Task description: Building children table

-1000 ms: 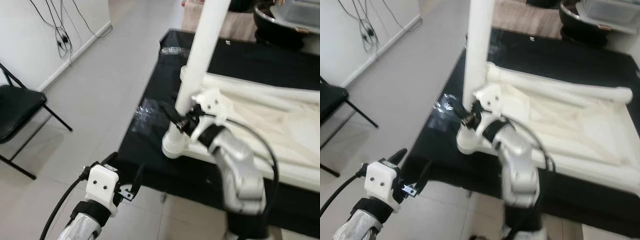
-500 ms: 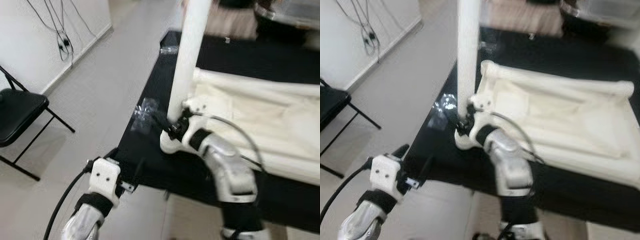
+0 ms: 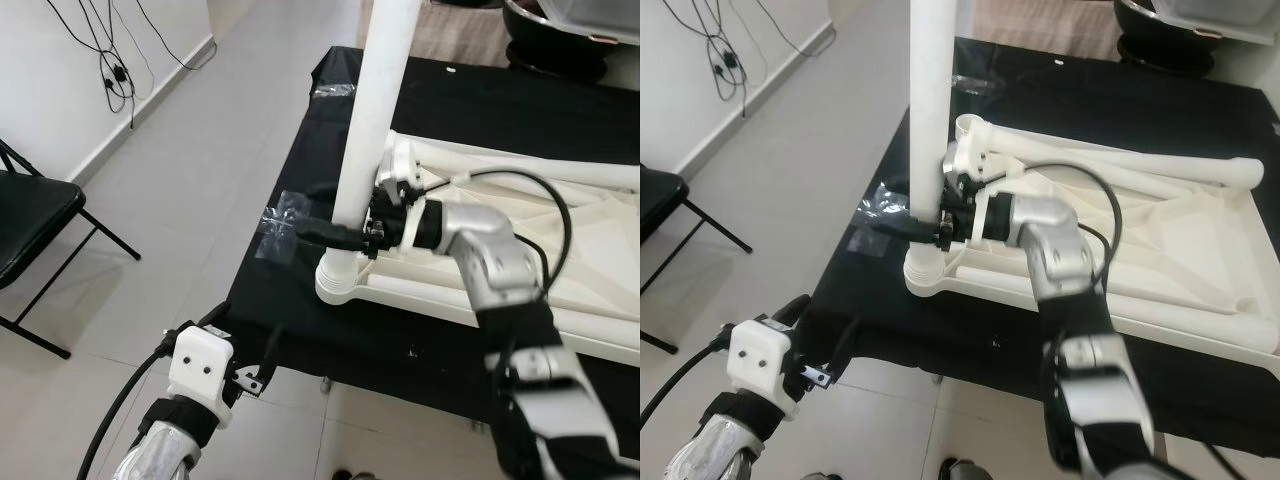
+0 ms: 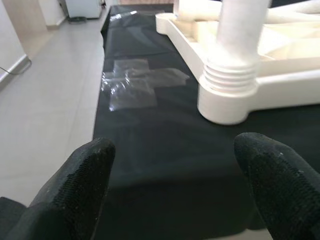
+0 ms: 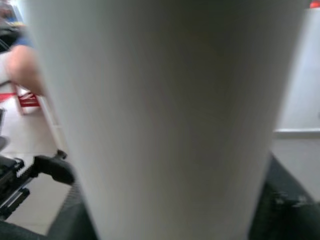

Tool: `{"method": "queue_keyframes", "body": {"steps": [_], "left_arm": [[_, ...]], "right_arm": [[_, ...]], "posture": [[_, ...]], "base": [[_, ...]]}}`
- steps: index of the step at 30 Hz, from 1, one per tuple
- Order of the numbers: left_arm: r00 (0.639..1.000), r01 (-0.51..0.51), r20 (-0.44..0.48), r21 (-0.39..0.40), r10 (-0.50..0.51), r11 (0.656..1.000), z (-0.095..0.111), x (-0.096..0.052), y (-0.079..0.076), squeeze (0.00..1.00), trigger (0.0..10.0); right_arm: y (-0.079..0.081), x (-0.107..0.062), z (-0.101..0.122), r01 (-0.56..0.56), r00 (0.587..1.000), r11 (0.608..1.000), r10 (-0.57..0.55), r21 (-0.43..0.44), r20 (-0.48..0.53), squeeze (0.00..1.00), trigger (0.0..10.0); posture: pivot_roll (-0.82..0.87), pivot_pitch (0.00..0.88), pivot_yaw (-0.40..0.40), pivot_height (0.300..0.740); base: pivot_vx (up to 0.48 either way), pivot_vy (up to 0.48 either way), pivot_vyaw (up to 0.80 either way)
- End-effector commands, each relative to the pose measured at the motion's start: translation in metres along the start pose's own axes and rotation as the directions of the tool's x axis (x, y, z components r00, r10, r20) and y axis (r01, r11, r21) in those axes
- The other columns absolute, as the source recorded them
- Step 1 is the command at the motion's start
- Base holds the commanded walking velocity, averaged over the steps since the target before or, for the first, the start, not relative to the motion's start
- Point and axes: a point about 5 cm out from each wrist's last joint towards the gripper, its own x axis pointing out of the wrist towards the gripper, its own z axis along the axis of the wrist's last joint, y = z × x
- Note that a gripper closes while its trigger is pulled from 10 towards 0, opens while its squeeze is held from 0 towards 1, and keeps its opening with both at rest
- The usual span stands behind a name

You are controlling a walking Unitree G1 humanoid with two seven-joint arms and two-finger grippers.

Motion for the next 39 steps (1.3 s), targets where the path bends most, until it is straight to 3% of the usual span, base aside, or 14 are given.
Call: {"method": "queue_keyframes", "body": {"steps": [1,9,14,15,17,19,21,25,31,32,35,36,38,39], "left_arm": [[1.0,0.012,-0.013,0.005,-0.012,1.0,0.002,-0.004,-0.003,0.0,10.0],[1.0,0.016,-0.018,0.0,-0.016,1.0,0.003,-0.006,-0.004,0.0,10.0],[1.0,0.018,-0.019,-0.004,-0.018,1.0,0.002,-0.005,-0.004,0.0,10.0],[1.0,0.016,-0.017,-0.006,-0.017,1.0,0.003,-0.005,-0.004,0.0,10.0],[1.0,0.015,-0.016,-0.007,-0.015,1.0,0.003,-0.005,-0.004,0.0,10.0],[1.0,0.009,-0.014,-0.004,-0.009,1.0,0.003,-0.004,-0.001,0.0,10.0],[1.0,0.009,-0.011,0.004,-0.008,1.0,0.002,0.0,0.001,0.0,10.0],[1.0,0.016,-0.012,0.004,-0.016,1.0,-0.001,0.005,0.003,0.0,10.0],[1.0,0.015,-0.013,0.002,-0.015,1.0,-0.007,0.014,0.006,0.0,10.0],[1.0,0.01,-0.012,0.003,-0.01,1.0,-0.008,0.016,0.007,0.0,10.0],[1.0,-0.001,-0.009,0.005,0.001,1.0,-0.009,0.02,0.009,0.0,10.0],[1.0,-0.008,-0.007,0.006,0.008,1.0,-0.01,0.021,0.01,0.0,10.0],[1.0,-0.012,-0.006,0.007,0.012,1.0,-0.011,0.022,0.01,0.0,10.0],[1.0,-0.017,-0.004,0.007,0.017,1.0,-0.011,0.021,0.011,0.0,10.0]], "right_arm": [[-0.001,0.0,0.0,-0.083,0.996,0.997,0.083,0.009,0.021,0.0,0.0],[-0.005,-0.005,0.002,-0.149,0.989,0.989,0.149,0.018,0.013,0.0,0.0],[-0.001,-0.019,-0.019,-0.02,0.997,1.0,0.019,-0.017,-0.073,0.0,0.0],[0.005,-0.026,-0.037,0.206,0.971,0.978,-0.207,-0.02,-0.121,0.0,0.0],[0.007,-0.029,-0.044,0.319,0.939,0.948,-0.317,-0.007,-0.132,0.0,0.0],[0.036,-0.026,-0.077,0.687,0.702,0.726,-0.676,-0.039,-0.225,0.0,0.0],[0.076,-0.018,-0.094,0.792,0.59,0.61,-0.762,0.01,-0.267,0.0,0.0],[0.085,-0.008,-0.099,0.801,0.58,0.599,-0.77,0.011,-0.266,0.0,0.0],[0.074,0.018,-0.094,0.784,0.607,0.621,-0.767,-0.002,-0.207,0.0,0.0],[0.074,0.022,-0.09,0.791,0.602,0.612,-0.775,0.006,-0.192,0.0,10.0],[0.077,0.028,-0.074,0.759,0.651,0.645,-0.749,0.092,-0.125,0.0,10.0],[0.077,0.028,-0.064,0.698,0.716,0.705,-0.694,0.125,-0.077,1.0,10.0],[0.076,0.027,-0.059,0.65,0.757,0.747,-0.651,0.138,-0.044,1.0,10.0],[0.073,0.023,-0.052,0.58,0.812,0.804,-0.584,0.133,-0.005,1.0,10.0]], "posture": [[0.18,0.267,-0.076,0.74],[0.16,0.27,-0.074,0.74],[0.13,0.266,-0.086,0.74],[0.12,0.262,-0.093,0.74],[0.12,0.261,-0.091,0.74],[0.1,0.26,-0.075,0.74],[0.09,0.254,-0.064,0.74],[0.08,0.238,-0.062,0.74],[0.09,0.193,-0.059,0.74],[0.08,0.181,-0.063,0.74],[0.07,0.172,-0.068,0.74],[0.07,0.162,-0.077,0.74],[0.07,0.162,-0.077,0.74],[0.07,0.166,-0.084,0.74]], "base": [[0.0,0.0,0.0],[0.0,0.0,0.0],[0.0,0.0,0.0],[0.0,0.0,0.0],[0.0,0.0,0.0],[0.0,0.0,0.0],[0.0,0.0,0.0],[0.0,0.0,0.0],[0.0,0.0,0.0],[0.0,0.0,0.0],[0.0,0.0,0.0],[0.0,0.0,0.0],[0.0,0.0,0.0],[0.0,0.0,0.0]]}}
